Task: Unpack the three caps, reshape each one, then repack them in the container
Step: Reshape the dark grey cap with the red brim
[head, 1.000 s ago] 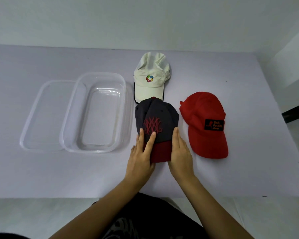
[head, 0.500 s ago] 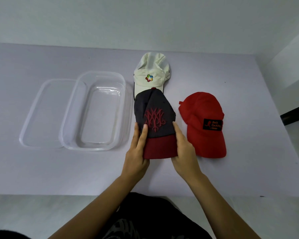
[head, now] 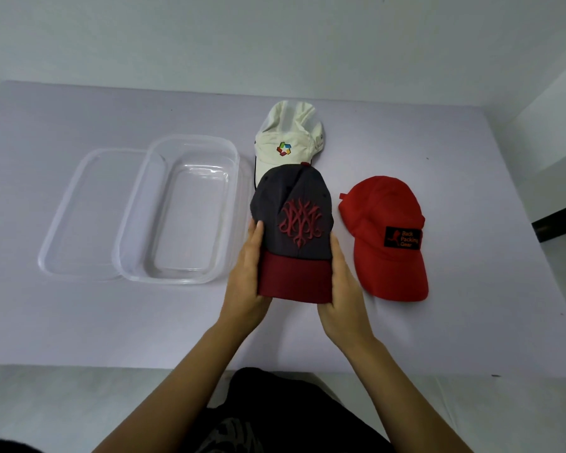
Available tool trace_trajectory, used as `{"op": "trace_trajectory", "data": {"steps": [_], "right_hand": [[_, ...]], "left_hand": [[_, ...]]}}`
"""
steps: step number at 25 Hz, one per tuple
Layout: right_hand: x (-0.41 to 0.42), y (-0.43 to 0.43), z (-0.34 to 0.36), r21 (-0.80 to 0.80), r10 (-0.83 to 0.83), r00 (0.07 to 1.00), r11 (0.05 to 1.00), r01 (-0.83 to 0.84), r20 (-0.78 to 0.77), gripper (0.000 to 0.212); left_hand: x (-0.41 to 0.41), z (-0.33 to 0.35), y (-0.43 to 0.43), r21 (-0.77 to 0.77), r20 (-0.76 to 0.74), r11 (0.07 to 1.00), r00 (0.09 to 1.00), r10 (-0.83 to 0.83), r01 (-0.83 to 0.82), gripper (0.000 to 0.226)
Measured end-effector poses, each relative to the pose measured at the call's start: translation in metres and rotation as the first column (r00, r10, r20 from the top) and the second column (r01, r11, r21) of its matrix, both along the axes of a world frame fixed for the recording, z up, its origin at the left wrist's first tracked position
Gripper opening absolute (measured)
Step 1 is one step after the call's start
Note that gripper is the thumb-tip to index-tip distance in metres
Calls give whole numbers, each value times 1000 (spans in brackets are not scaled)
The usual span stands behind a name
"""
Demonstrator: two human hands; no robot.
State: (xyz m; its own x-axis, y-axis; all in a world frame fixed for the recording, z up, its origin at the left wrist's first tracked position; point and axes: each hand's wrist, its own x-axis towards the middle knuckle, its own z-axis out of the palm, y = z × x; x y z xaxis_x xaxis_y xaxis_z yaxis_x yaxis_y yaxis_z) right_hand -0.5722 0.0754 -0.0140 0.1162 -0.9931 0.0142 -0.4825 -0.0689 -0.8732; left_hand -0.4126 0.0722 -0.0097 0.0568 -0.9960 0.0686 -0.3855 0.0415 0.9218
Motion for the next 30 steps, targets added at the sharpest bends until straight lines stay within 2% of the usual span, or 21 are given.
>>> {"op": "trace_trajectory", "data": {"steps": [1, 3, 6, 8, 11, 12, 13, 15, 16, 17, 18, 19, 21, 23, 27, 29, 30], "right_hand": [[0, 0, 0, -13, 4, 1000, 1000, -4, 7, 73], [7, -1, 4, -1, -3, 997, 1000, 3, 83, 73], [19, -2, 12, 83, -39, 959, 996, 17, 281, 75], [23, -1, 17, 93, -27, 944, 996, -4, 329, 74], [25, -5, 21, 99, -22, 924, 995, -17, 382, 70], [25, -7, 22, 109, -36, 923, 994, -6, 383, 70], [23, -9, 22, 102, -38, 932, 995, 2, 360, 71], [13, -13, 24, 31, 3, 982, 999, -10, 190, 76], [7, -16, 25, -14, 34, 997, 999, -33, 69, 81], [3, -18, 26, -51, 51, 998, 997, -52, -33, 82], [2, -19, 27, -84, 55, 994, 995, -62, -93, 79], [4, -18, 30, -123, 47, 992, 990, -61, -118, 72], [12, -15, 32, -228, 19, 991, 972, -49, -131, 61], [20, -9, 29, -324, -19, 994, 946, -17, -106, 61], [40, -1, 29, -363, -133, 987, 919, 155, 85, 53], [36, -4, 28, -387, -91, 994, 916, 107, 58, 53], [29, -7, 25, -402, -47, 999, 914, 48, 14, 54]], "left_hand": [[-1, 0, 1, 14, -28, 999, 999, -40, 41, 65], [-10, 3, 6, 91, -243, 991, 967, -73, 98, 59], [-22, 8, 12, 181, -571, 978, 821, 21, 100, 59], [-21, 11, 10, 182, -599, 979, 800, 39, 88, 64], [-21, 15, 5, 119, -563, 989, 826, -5, 87, 57], [-20, 18, 3, 113, -550, 992, 835, 15, 57, 56], [-17, 21, 2, 96, -477, 995, 877, 53, -8, 55], [-7, 29, -4, -30, -170, 995, 981, 89, -95, 58], [-1, 31, -6, -139, 31, 989, 998, 60, -55, 57], [3, 31, -7, -239, 211, 971, 977, 21, 30, 51], [4, 30, -5, -308, 330, 945, 944, -3, 111, 42], [3, 28, -2, -357, 385, 922, 923, 0, 148, 36], [-1, 23, 4, -460, 381, 879, 922, 69, 124, 34], [-3, 22, 4, -575, 321, 816, 935, 155, 62, 30], [-15, 27, 6, -664, 176, 746, 957, 230, -56, 26], [-14, 28, 6, -665, 215, 746, 951, 224, -26, 25], [-9, 28, 5, -654, 290, 756, 936, 200, 41, 26]]}}
